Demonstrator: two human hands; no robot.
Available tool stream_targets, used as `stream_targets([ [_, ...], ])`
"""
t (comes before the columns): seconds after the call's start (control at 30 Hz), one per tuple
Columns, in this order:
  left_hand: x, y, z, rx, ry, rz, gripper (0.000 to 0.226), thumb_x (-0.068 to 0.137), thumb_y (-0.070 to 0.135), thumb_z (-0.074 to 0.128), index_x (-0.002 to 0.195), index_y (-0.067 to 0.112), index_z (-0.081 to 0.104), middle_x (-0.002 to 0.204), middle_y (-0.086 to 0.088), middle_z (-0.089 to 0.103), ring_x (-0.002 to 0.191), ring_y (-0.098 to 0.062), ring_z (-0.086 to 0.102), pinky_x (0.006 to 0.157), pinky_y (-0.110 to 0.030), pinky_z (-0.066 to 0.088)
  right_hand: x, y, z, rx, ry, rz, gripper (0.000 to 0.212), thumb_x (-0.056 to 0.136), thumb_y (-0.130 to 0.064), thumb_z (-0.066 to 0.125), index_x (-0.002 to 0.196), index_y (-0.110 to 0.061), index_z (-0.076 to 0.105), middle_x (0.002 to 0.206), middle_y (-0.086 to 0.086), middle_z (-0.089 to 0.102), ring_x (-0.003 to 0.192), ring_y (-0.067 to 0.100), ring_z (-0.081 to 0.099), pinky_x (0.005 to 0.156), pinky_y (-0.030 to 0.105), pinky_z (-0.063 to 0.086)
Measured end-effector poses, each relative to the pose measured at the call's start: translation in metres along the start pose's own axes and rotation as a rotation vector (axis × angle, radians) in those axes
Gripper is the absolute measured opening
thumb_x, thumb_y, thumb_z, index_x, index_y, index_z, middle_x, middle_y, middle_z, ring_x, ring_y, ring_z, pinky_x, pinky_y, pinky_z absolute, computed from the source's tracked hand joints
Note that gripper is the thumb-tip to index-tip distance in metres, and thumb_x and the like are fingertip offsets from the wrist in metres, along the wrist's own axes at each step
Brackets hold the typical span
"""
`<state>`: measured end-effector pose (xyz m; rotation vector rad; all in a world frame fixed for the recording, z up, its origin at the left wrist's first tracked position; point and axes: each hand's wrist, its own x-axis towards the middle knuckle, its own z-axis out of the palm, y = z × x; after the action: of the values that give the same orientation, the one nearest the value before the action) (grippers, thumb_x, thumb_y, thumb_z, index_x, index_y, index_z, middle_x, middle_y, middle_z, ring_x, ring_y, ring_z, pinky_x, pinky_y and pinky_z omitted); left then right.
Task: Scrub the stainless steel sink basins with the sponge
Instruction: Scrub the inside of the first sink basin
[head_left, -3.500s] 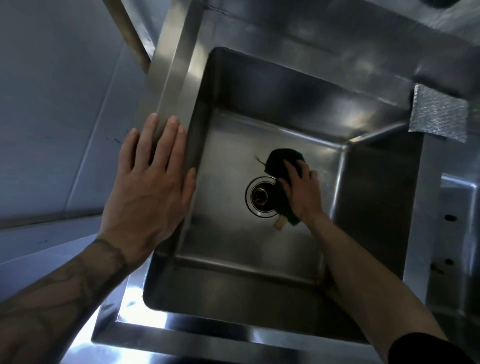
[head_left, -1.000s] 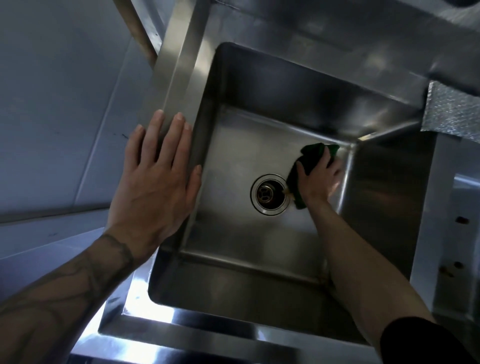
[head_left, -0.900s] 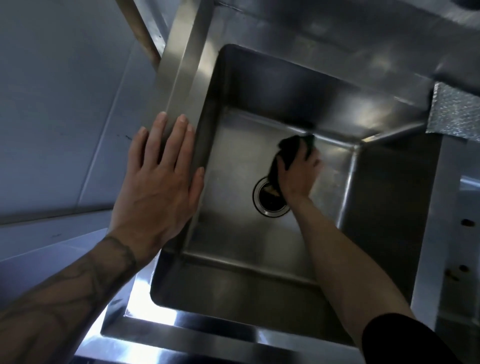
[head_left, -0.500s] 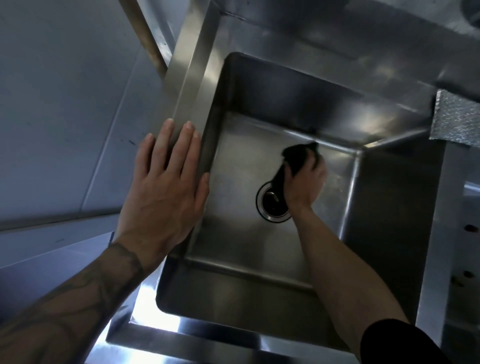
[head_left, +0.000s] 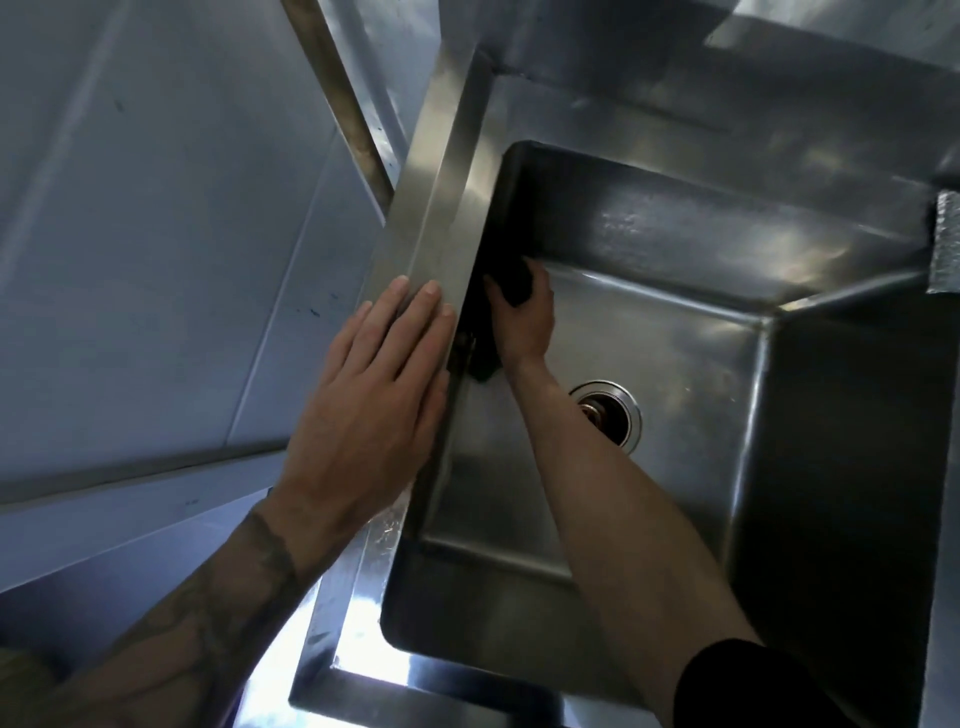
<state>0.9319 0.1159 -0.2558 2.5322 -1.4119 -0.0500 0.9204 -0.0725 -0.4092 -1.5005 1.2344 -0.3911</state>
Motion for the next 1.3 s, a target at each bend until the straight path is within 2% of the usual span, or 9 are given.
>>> stream_targets([
  [0.13,0.0,-0.001,0.002,-0.004,0.0,-0.009,0.052,0.111,0.027,0.043,0.158,0.006,0.046,0.168,-0.013,0.04,0.16,-0.033,0.029,0.13,-0.05,0.026,-0.007,-0.023,0.014,0.436,-0.032,0.264,0.05,0.09,-0.027,0.075,0.136,-0.018,0.058,0.128,0.006,0.069,0.119,0.023,0.065,0.11,0.046,0.049],
  [0.23,-0.001,-0.002,0.002,-0.027,-0.014,-0.014,0.053,0.112,0.031,0.037,0.158,0.007,0.045,0.167,-0.014,0.04,0.159,-0.032,0.029,0.13,-0.05,0.025,-0.017,-0.042,0.011,0.559,-0.015,0.253,0.049,0.089,-0.034,0.074,0.134,-0.02,0.061,0.126,0.005,0.07,0.118,0.022,0.066,0.109,0.049,0.05],
  [0.4,-0.002,-0.004,0.005,-0.025,0.019,-0.005,0.049,0.111,0.026,0.045,0.156,0.006,0.048,0.166,-0.014,0.041,0.159,-0.031,0.029,0.13,-0.048,0.024,-0.028,-0.07,0.009,0.557,0.04,0.093,0.03,0.086,-0.048,0.073,0.116,-0.045,0.066,0.121,-0.008,0.072,0.117,0.015,0.066,0.107,0.047,0.052],
  [0.57,-0.001,-0.005,0.006,-0.014,0.046,0.011,0.049,0.112,0.026,0.039,0.155,0.005,0.049,0.165,-0.015,0.043,0.158,-0.031,0.031,0.131,-0.045,0.021,-0.023,-0.078,0.012,0.478,0.059,0.183,0.039,0.1,-0.035,0.063,0.135,-0.017,0.062,0.131,0.005,0.068,0.124,0.023,0.062,0.112,0.048,0.046],
  [0.73,-0.001,-0.006,0.006,-0.002,0.033,0.018,0.05,0.112,0.027,0.037,0.156,0.005,0.047,0.165,-0.016,0.042,0.158,-0.031,0.03,0.131,-0.044,0.021,-0.039,-0.085,0.008,0.503,0.059,0.049,0.036,0.095,-0.052,0.064,0.125,-0.034,0.065,0.122,-0.007,0.072,0.117,0.015,0.066,0.105,0.049,0.053],
  [0.93,0.001,-0.007,0.005,-0.015,0.039,0.019,0.05,0.11,0.025,0.039,0.155,0.004,0.049,0.164,-0.016,0.043,0.156,-0.032,0.033,0.13,-0.045,0.022,-0.034,-0.094,0.008,0.433,0.067,0.199,0.038,0.104,-0.037,0.057,0.136,-0.018,0.061,0.133,0.003,0.066,0.125,0.021,0.06,0.112,0.048,0.046],
  [1.1,0.0,-0.008,0.005,0.01,0.032,0.038,0.051,0.109,0.025,0.04,0.156,0.005,0.045,0.165,-0.017,0.042,0.157,-0.033,0.032,0.131,-0.044,0.019,-0.064,-0.092,0.0,0.443,0.066,0.034,0.028,0.098,-0.054,0.059,0.124,-0.045,0.064,0.124,-0.017,0.068,0.119,0.005,0.063,0.106,0.04,0.053],
  [1.2,0.001,-0.008,0.006,0.009,0.03,0.04,0.051,0.109,0.026,0.04,0.156,0.005,0.045,0.164,-0.018,0.043,0.156,-0.033,0.032,0.131,-0.045,0.019,-0.06,-0.086,0.003,0.442,0.065,0.061,0.03,0.101,-0.041,0.06,0.129,-0.031,0.064,0.125,-0.008,0.07,0.119,0.011,0.064,0.107,0.043,0.052],
  [1.3,0.001,-0.008,0.006,0.004,0.032,0.036,0.051,0.109,0.025,0.041,0.155,0.004,0.047,0.164,-0.017,0.043,0.156,-0.033,0.031,0.13,-0.046,0.021,-0.052,-0.086,0.007,0.39,0.046,0.242,0.033,0.104,-0.034,0.057,0.133,-0.018,0.062,0.128,0.004,0.069,0.12,0.023,0.063,0.109,0.049,0.048],
])
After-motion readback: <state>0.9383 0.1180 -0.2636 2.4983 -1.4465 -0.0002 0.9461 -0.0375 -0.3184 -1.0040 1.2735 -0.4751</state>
